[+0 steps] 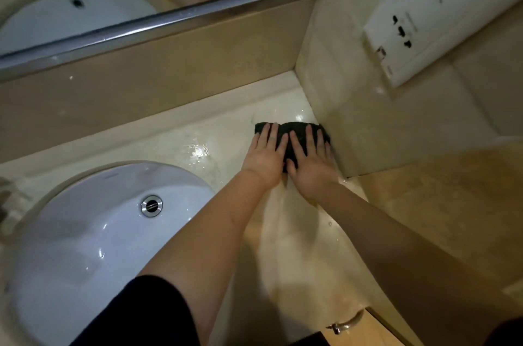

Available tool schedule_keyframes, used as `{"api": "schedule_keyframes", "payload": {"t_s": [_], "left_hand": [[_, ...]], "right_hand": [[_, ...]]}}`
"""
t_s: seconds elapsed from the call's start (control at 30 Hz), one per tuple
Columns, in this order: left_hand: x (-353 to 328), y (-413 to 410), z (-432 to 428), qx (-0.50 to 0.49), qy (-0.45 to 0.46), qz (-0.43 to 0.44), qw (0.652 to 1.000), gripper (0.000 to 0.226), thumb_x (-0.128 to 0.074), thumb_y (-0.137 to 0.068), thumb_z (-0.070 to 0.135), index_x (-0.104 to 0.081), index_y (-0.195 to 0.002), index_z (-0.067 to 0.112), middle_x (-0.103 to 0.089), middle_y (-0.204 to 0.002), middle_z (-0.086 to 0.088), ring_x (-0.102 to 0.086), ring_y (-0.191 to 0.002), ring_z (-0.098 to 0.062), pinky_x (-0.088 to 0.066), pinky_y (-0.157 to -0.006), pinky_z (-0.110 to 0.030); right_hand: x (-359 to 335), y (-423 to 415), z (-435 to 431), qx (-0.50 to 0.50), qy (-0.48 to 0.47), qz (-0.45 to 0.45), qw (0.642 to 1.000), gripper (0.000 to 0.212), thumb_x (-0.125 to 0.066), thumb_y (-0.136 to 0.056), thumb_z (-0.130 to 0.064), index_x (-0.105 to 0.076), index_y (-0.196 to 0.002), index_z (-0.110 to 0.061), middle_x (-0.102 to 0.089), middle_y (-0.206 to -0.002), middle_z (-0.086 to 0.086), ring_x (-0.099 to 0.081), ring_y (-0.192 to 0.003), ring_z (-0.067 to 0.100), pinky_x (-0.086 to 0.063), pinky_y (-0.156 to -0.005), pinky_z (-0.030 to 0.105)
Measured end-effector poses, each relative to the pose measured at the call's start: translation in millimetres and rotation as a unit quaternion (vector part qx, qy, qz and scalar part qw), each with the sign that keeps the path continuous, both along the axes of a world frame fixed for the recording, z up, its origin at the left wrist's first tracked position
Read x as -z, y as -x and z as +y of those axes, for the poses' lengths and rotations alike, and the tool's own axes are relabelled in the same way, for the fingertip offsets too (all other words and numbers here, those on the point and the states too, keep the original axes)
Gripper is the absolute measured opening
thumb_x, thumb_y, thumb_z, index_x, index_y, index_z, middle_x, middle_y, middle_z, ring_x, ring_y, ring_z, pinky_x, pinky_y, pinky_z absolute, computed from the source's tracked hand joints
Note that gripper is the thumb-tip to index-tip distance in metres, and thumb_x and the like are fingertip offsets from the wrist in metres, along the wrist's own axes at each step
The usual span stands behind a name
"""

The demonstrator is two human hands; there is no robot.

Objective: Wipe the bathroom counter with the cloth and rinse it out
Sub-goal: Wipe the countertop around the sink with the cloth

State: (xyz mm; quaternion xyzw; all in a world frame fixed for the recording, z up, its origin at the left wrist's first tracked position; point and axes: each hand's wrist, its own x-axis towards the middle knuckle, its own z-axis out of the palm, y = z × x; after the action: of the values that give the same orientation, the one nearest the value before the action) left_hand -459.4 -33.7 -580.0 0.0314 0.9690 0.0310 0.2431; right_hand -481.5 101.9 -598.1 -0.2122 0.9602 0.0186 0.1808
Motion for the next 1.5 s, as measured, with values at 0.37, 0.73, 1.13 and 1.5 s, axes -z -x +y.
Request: {"api": "schedule_keyframes", "payload": {"t_s": [0.37,0.73,1.13,1.5], "left_hand": [[5,-86,25,0.071,0.001,-0.007,0.997,0.064,-0.028,-0.102,0.036,0.007,-0.152,0.017,0.018,-0.158,-0.014,0.018,-0.145,-0.030,0.005,-0.119,-0.043],[0,-148,35,0.014,-0.076,0.013,0.997,0.063,-0.032,-0.101,0.029,0.000,-0.152,0.013,0.014,-0.159,-0.011,0.016,-0.146,-0.025,0.007,-0.119,-0.038],[8,-48,7,-0.139,-0.014,0.050,0.989,0.064,-0.028,-0.098,0.032,0.001,-0.153,0.015,0.012,-0.159,-0.013,0.013,-0.146,-0.030,0.002,-0.120,-0.040],[-6,-40,49,-0.027,0.021,0.090,0.995,0.068,-0.046,-0.096,0.028,-0.008,-0.153,0.022,0.009,-0.159,-0.015,0.008,-0.146,-0.032,0.000,-0.120,-0.043]], "right_hand": [[-1,-105,25,0.085,-0.036,-0.022,0.995,0.068,-0.019,-0.097,-0.053,0.017,-0.149,-0.030,0.016,-0.158,0.014,0.012,-0.143,0.042,0.004,-0.118,0.051],[-11,-156,31,0.063,-0.020,-0.045,0.997,0.066,-0.019,-0.098,-0.049,0.019,-0.148,-0.029,0.022,-0.157,0.012,0.020,-0.143,0.037,0.009,-0.117,0.049],[6,-23,-4,-0.054,0.033,-0.005,0.998,0.064,-0.020,-0.097,-0.052,0.004,-0.152,-0.031,0.010,-0.160,0.006,0.012,-0.146,0.032,0.005,-0.118,0.046],[5,-67,48,0.046,0.050,-0.014,0.998,0.071,-0.021,-0.095,-0.056,0.002,-0.153,-0.023,0.010,-0.159,0.012,0.011,-0.146,0.032,-0.001,-0.119,0.046]]}}
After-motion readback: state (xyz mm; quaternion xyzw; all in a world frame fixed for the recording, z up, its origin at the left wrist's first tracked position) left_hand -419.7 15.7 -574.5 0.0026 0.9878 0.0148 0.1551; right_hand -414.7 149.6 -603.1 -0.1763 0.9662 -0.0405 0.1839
